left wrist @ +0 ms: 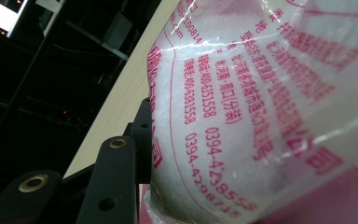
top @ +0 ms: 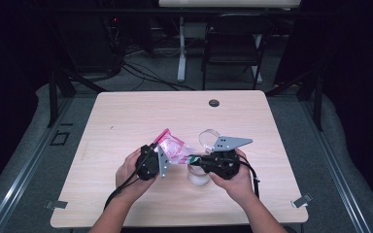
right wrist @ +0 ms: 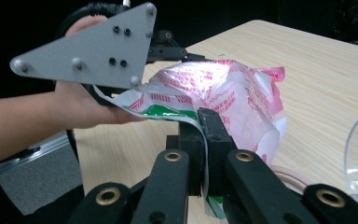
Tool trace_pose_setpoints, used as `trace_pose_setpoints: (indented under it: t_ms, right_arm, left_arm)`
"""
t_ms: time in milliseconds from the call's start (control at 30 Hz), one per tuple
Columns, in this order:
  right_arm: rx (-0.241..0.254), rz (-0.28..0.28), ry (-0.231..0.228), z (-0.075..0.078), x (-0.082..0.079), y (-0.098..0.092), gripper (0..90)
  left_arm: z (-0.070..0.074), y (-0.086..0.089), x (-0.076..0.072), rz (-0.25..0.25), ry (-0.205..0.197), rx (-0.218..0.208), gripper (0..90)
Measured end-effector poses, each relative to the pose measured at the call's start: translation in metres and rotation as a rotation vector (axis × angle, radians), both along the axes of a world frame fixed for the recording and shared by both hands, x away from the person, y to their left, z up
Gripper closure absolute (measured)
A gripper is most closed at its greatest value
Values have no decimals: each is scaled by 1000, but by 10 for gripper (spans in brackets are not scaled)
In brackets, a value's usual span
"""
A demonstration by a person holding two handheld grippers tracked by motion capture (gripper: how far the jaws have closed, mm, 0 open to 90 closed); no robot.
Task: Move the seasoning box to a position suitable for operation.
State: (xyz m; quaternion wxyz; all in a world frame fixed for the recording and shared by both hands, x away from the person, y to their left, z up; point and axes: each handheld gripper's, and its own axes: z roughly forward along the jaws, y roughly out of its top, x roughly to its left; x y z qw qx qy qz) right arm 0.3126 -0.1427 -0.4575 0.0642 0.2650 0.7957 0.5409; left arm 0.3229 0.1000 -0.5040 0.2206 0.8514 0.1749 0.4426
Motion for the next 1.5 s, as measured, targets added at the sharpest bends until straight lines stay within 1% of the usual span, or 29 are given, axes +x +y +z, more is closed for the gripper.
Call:
trace_pose_setpoints:
  t_ms: [33, 67, 100, 133, 167, 200, 233, 267, 300, 333, 433, 467, 533, 667, 733, 767, 800, 833, 867, 900, 1000, 1067, 1100, 1267, 1300, 1333, 1367, 1500]
  right_arm:
    - [-10, -4, -6, 0, 0, -1, 856]
    - [-10, -4, -6, 0, 0, -1, 856]
    - [-26, -18, -16, -2, 1, -2, 827]
    - [-25, -23, -15, -4, 2, -2, 820]
    - [-24, -25, -12, -5, 3, -3, 802]
    - [-29, -27, -13, -7, 4, -3, 788]
    - [-34, -27, -16, -8, 4, -4, 787]
    - [-39, -27, -15, -10, 5, -4, 786]
    - [-43, -31, -12, -11, 6, -4, 787]
    - [-42, -33, -9, -13, 6, -5, 793]
    - [-49, -45, 0, -16, 7, -7, 844]
    - [-49, -45, 0, -16, 7, -7, 844]
    - [-44, -54, 6, -17, 7, -10, 869]
    - [-40, -64, 7, -18, 6, -12, 875]
    - [-34, -71, 9, -19, 6, -12, 878]
    - [-40, -68, 10, -21, 7, -11, 876]
    - [-40, -68, 10, -21, 7, -11, 876]
    - [-45, -71, 14, -22, 7, -11, 868]
    - [-61, -74, 10, -23, 6, -9, 860]
    - [-70, -74, 5, -24, 5, -9, 853]
    - [-76, -73, -1, -24, 5, -9, 833]
    - [-66, -67, 2, -24, 5, -10, 823]
    - [-67, -64, 3, -24, 5, -10, 821]
    - [-72, -65, 1, -24, 4, -11, 821]
    - [-70, -67, -1, -25, 4, -11, 821]
    - [-69, -62, -1, -24, 4, -12, 821]
    - [-65, -57, -1, -24, 4, -13, 821]
    - [-54, -58, -3, -23, 4, -15, 834]
  left_arm:
    - [0, -1, 1, -5, -1, -3, 604]
    - [0, -1, 1, -5, -1, -3, 605]
    - [1, -2, 2, -10, -5, 9, 606]
    - [1, -3, 2, -14, -8, 10, 606]
    - [1, -5, 2, -17, -12, 3, 606]
    - [1, -5, 1, -20, -13, 5, 607]
    - [0, -7, 1, -20, -22, -1, 607]
    - [0, -7, 1, -20, -22, -1, 607]
    - [0, -9, 0, -28, -26, 16, 607]
    - [-1, -10, -1, -31, -29, 18, 608]
    - [-1, -12, -2, -37, -39, 31, 608]
    - [-1, -12, -2, -37, -39, 31, 608]
    - [0, -14, -2, -40, -56, 40, 608]
    - [-1, -15, -3, -40, -78, 52, 609]
    - [-2, -15, -3, -41, -82, 49, 609]
    - [-4, -14, -4, -42, -83, 62, 609]
    - [-4, -14, -4, -42, -83, 62, 610]
    - [-4, -12, -4, -42, -81, 78, 610]
    - [-6, -10, -4, -41, -73, 73, 610]
    - [-7, -9, -4, -40, -76, 60, 610]
    - [-9, -6, -4, -35, -77, 53, 611]
    - [-9, -5, -4, -35, -80, 51, 611]
    - [-9, -4, -6, -29, -92, 54, 611]
    - [-10, -4, -7, -24, -110, 60, 611]
    - [-9, -3, -8, -19, -118, 76, 611]
    - [-9, -3, -8, -17, -121, 81, 612]
    - [-10, -3, -8, -18, -130, 72, 611]
    - [-9, -2, -8, -11, -152, 76, 612]
